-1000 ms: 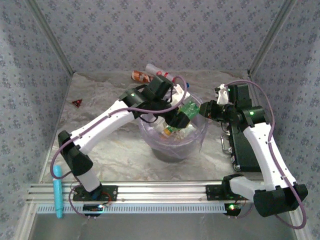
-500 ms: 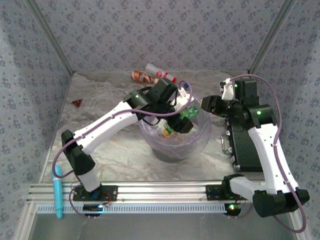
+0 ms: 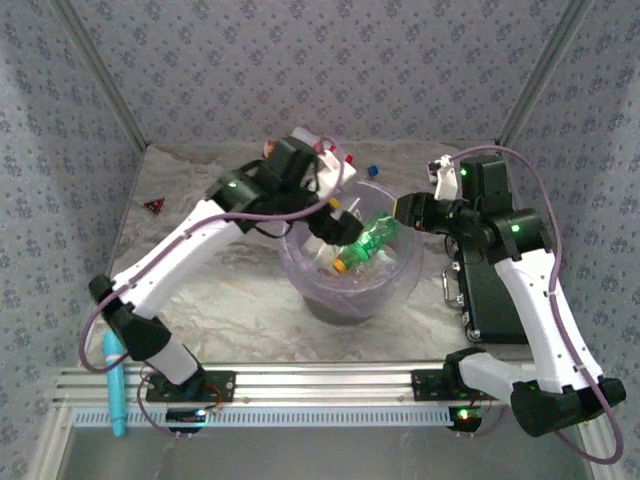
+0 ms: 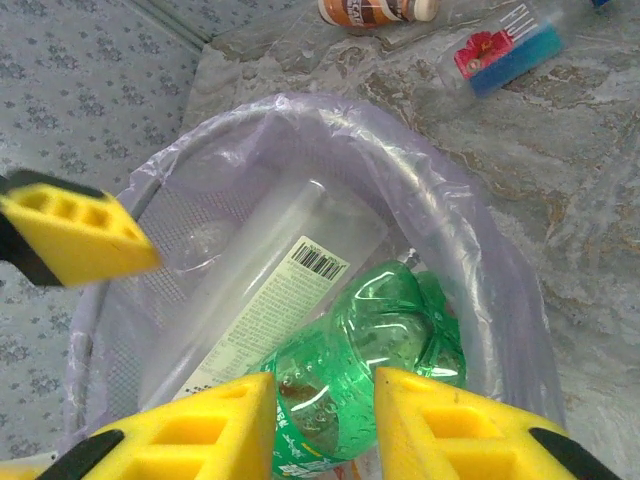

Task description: Put the plastic bottles in the bin

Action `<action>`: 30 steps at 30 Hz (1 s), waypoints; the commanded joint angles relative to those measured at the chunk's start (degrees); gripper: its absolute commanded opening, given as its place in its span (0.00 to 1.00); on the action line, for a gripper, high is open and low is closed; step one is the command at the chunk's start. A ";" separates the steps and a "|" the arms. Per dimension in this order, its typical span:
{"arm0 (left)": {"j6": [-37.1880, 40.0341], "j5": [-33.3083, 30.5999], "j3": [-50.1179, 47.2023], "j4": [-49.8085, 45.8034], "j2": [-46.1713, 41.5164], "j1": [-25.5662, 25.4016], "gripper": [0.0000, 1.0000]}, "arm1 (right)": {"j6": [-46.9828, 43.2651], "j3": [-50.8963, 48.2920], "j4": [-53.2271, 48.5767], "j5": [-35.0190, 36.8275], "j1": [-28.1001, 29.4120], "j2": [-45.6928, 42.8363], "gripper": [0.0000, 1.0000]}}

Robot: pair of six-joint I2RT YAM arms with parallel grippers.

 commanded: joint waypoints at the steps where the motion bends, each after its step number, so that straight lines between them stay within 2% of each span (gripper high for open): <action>1: -1.66 -2.93 -2.93 2.67 -5.87 3.54 0.87 | 0.58 0.23 1.09 -0.14 2.03 0.26 0.32; 6: -3.03 -9.35 -6.60 2.96 -7.98 10.10 0.78 | 0.37 -0.32 1.12 0.94 4.29 1.87 0.31; 10: -1.86 -11.37 -8.27 3.07 -6.39 11.51 0.76 | -0.07 0.28 1.14 1.24 4.79 2.98 0.30; 16: -1.32 -12.36 -8.85 3.70 -3.22 12.03 0.72 | -1.37 6.16 -0.42 2.74 3.66 2.49 0.32; 26: -1.64 -11.32 -9.19 3.99 -0.77 13.19 0.32 | -1.38 7.05 0.96 0.29 -4.08 0.81 0.36; 30: -2.50 -10.07 -9.03 3.62 -0.80 13.85 0.21 | -1.56 6.98 2.70 -0.13 -6.27 2.07 0.38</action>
